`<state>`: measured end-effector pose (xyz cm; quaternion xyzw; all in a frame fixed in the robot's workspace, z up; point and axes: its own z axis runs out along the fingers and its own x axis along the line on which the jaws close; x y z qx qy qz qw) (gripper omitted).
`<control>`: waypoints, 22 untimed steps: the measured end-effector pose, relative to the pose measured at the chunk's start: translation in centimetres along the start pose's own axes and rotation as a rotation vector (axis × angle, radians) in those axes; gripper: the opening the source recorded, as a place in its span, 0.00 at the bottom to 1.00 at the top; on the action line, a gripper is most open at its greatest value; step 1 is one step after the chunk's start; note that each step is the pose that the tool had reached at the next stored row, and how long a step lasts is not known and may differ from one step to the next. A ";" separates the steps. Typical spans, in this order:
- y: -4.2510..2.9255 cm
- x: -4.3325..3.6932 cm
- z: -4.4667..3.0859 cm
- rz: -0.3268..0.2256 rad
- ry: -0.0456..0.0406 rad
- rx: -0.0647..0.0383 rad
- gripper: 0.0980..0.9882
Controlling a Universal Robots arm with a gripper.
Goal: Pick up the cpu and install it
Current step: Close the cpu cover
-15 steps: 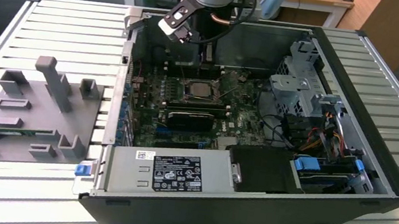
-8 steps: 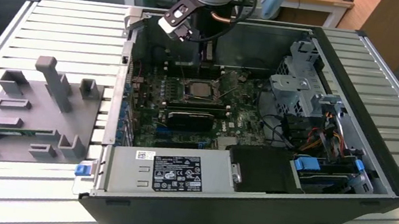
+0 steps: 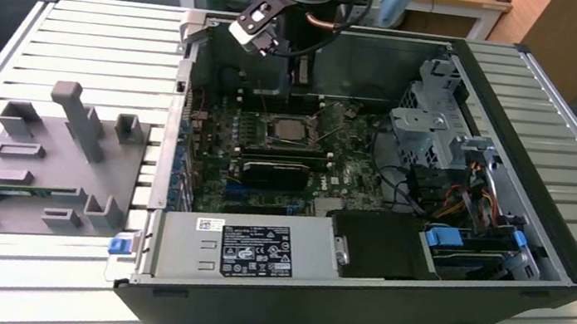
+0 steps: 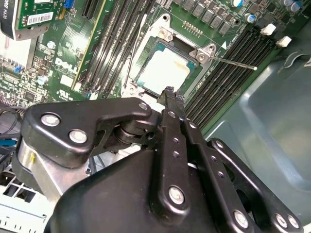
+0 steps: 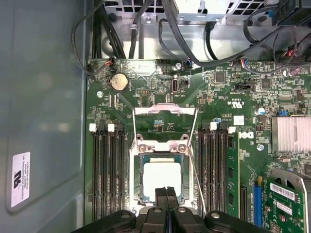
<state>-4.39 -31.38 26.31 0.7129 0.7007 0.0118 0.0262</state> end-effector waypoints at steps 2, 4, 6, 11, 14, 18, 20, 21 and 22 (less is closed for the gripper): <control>0.01 0.00 -0.18 0.000 0.0000 0.000 0.01; 0.02 -0.01 -0.34 0.001 0.0000 0.000 0.01; 0.03 -0.01 -0.44 0.001 0.0000 0.000 0.01; 0.03 -0.30 -0.46 0.003 0.0007 0.000 0.01; 0.04 -0.86 -0.45 0.004 0.0008 0.001 0.01; 0.50 -1.03 -0.41 0.006 0.0057 0.001 0.01; 0.89 -1.03 -0.39 0.006 0.0122 0.002 0.01; 1.04 -1.03 -0.38 0.007 0.0175 0.002 0.01; 1.10 -1.02 -0.38 0.007 0.0249 0.003 0.01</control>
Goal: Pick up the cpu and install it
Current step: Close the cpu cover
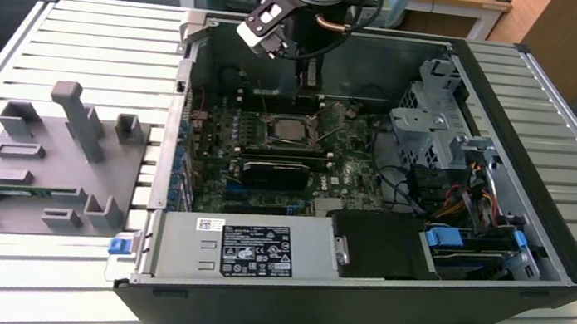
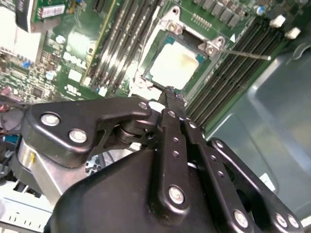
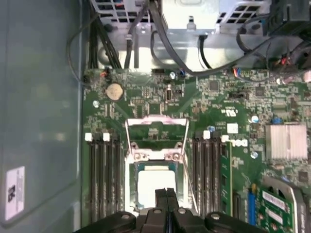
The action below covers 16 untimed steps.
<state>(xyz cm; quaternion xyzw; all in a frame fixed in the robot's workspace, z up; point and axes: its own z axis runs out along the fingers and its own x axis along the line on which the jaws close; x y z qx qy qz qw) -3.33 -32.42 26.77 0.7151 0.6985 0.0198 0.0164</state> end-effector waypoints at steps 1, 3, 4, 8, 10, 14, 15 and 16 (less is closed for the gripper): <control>0.01 0.00 -0.01 0.000 0.0073 0.000 0.01; 0.01 0.00 -0.21 0.001 0.0128 0.001 0.01; 0.02 0.00 -0.38 0.001 0.0142 0.001 0.01; 0.07 0.01 -1.18 0.001 0.0253 0.003 0.01; 0.09 0.01 -1.19 0.002 0.0277 0.003 0.01; 0.34 0.01 -1.18 0.002 0.0293 0.003 0.01; 0.47 0.01 -1.18 0.002 0.0296 0.003 0.01; 0.64 0.02 -1.18 0.002 0.0297 0.003 0.01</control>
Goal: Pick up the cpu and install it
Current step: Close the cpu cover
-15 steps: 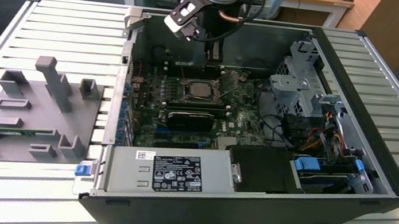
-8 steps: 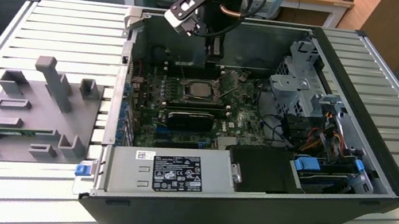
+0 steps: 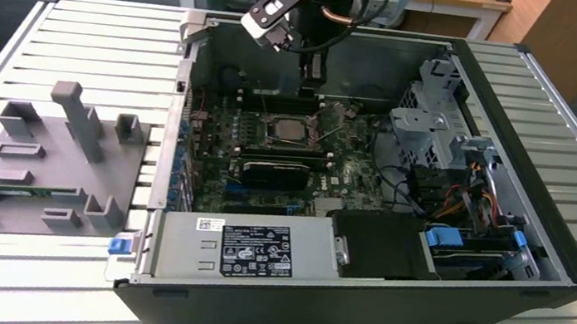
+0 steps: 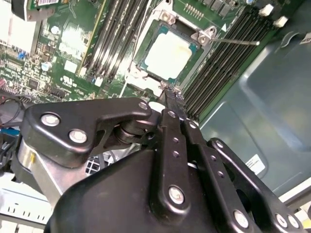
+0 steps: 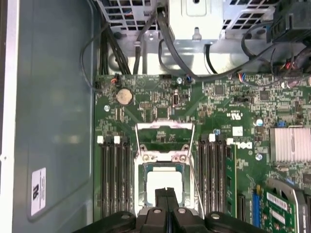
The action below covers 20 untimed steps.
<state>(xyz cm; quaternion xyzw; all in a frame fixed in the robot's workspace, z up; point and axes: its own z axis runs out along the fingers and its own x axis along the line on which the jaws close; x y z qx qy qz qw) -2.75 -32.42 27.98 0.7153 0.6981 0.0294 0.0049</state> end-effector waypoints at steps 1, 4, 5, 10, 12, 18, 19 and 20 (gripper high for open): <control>0.19 0.01 0.01 0.000 0.0001 0.000 0.01; 0.65 0.01 0.04 0.000 0.0006 0.000 0.01; 0.70 0.01 0.04 0.000 0.0006 0.000 0.01; 0.78 0.04 -0.55 0.000 0.0014 0.000 0.01; 0.89 0.04 -0.55 0.000 0.0021 0.000 0.01; 2.35 0.08 -0.48 0.000 0.0024 0.000 0.01; 2.69 0.09 -0.46 0.000 0.0025 0.000 0.01; 3.06 0.10 -0.44 0.000 0.0026 0.000 0.01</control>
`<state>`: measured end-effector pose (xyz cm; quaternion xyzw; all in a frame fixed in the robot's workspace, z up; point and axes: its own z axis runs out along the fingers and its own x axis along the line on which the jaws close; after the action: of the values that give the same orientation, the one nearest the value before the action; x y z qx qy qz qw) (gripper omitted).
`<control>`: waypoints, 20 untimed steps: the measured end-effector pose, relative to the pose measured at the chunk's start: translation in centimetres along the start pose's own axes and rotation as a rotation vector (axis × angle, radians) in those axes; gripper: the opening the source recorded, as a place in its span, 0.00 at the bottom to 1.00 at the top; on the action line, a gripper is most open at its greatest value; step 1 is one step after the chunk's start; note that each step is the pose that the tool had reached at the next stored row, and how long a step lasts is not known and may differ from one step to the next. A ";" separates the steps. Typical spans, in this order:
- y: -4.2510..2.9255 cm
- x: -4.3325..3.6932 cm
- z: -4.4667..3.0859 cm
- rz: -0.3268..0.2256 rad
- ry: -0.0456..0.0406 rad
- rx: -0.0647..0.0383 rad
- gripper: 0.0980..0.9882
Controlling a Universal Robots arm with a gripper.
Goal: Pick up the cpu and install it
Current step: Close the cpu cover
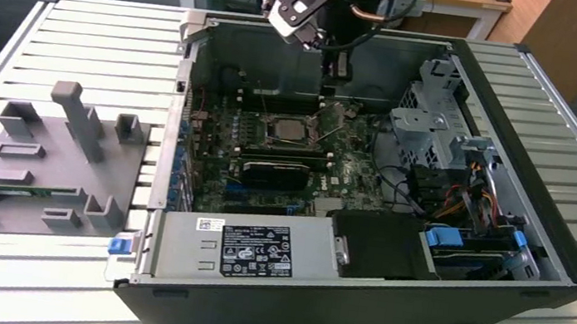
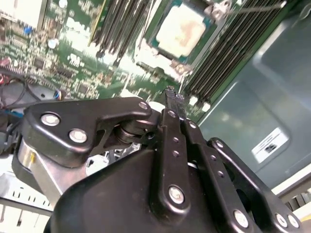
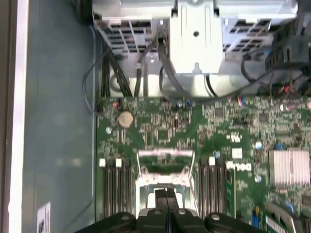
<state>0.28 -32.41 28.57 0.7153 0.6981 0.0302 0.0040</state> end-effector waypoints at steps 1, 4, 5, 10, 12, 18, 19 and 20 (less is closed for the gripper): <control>0.35 0.01 0.02 0.000 -0.0001 0.000 0.01; 0.97 0.03 0.21 0.000 -0.0001 0.000 0.01; 1.03 0.02 0.33 0.000 -0.0001 0.000 0.01; 1.56 0.01 0.89 0.000 -0.0001 0.001 0.01; 1.88 0.01 1.07 0.000 0.0005 0.002 0.01; 2.70 0.02 1.43 0.000 0.0051 0.004 0.01; 2.78 0.02 1.51 0.000 0.0051 0.003 0.01; 2.84 0.02 1.57 0.000 0.0051 0.003 0.01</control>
<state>3.20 -32.40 27.13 0.7154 0.6981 0.0308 0.0009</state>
